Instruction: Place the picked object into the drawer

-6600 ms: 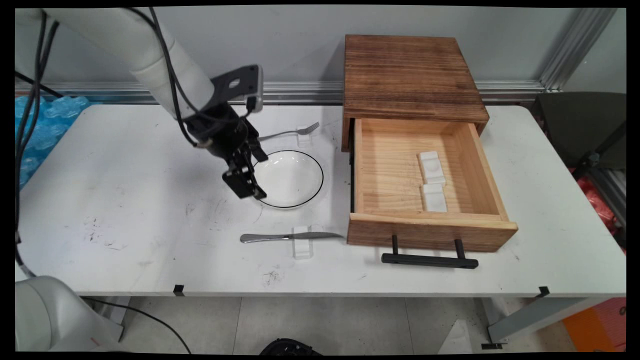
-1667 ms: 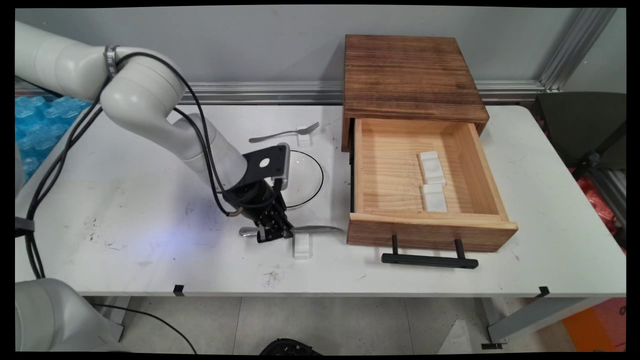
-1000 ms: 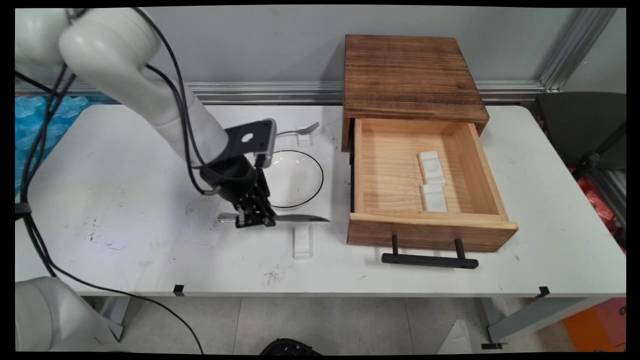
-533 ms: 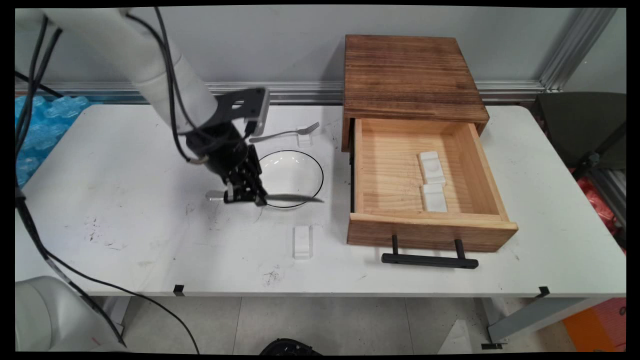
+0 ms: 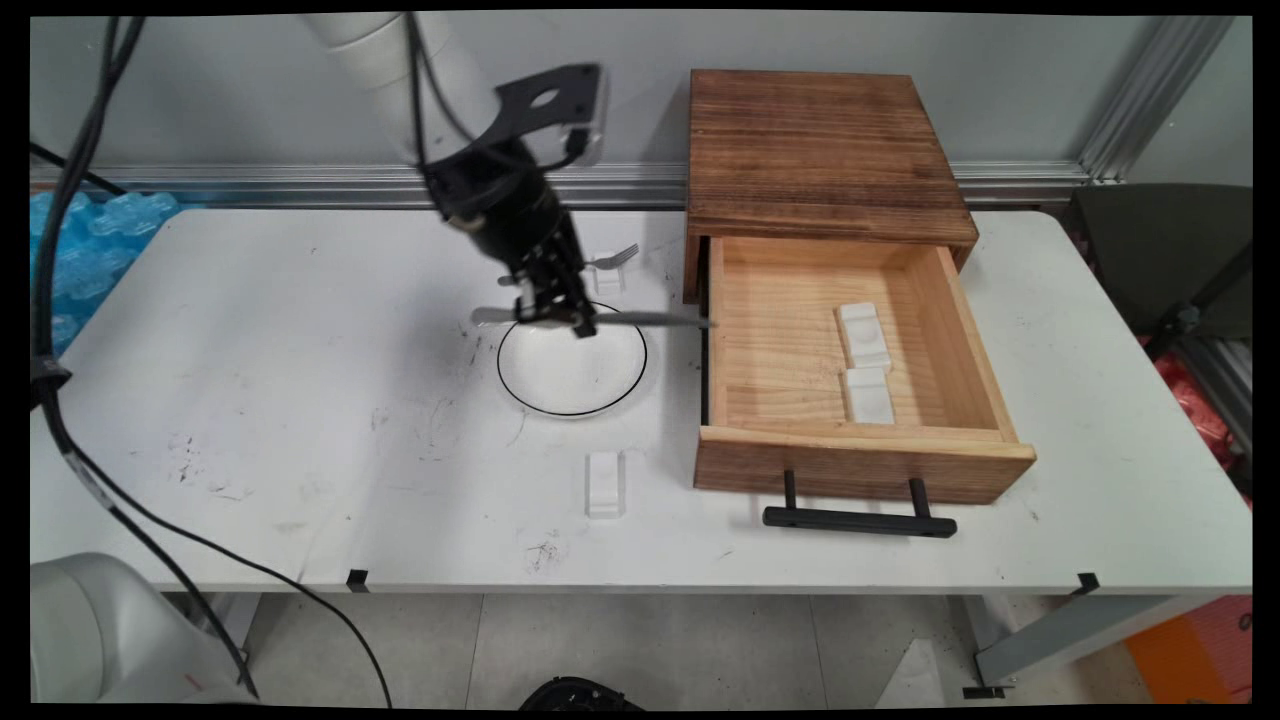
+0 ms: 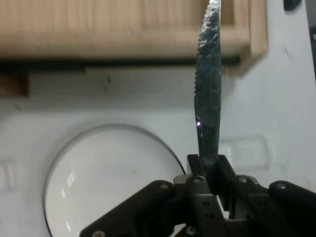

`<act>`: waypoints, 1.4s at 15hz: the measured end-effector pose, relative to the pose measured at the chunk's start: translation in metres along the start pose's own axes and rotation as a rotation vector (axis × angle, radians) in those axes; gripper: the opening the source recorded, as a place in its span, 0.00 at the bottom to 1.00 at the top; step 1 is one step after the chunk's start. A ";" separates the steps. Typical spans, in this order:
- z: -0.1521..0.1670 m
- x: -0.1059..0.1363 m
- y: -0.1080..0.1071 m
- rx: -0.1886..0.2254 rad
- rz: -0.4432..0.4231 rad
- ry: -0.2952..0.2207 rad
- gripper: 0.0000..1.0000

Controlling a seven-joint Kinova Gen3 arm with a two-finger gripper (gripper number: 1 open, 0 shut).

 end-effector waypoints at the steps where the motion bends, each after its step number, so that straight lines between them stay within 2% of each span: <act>1: -0.001 0.011 -0.003 0.004 0.007 0.014 0.00; 7: 0.011 0.069 -0.013 0.011 0.033 0.092 0.00; 11: 0.034 0.106 -0.017 0.017 0.030 0.137 0.00; 15: 0.064 0.129 -0.016 0.014 0.022 0.159 0.00; 21: 0.100 0.141 -0.013 0.010 0.022 0.166 0.00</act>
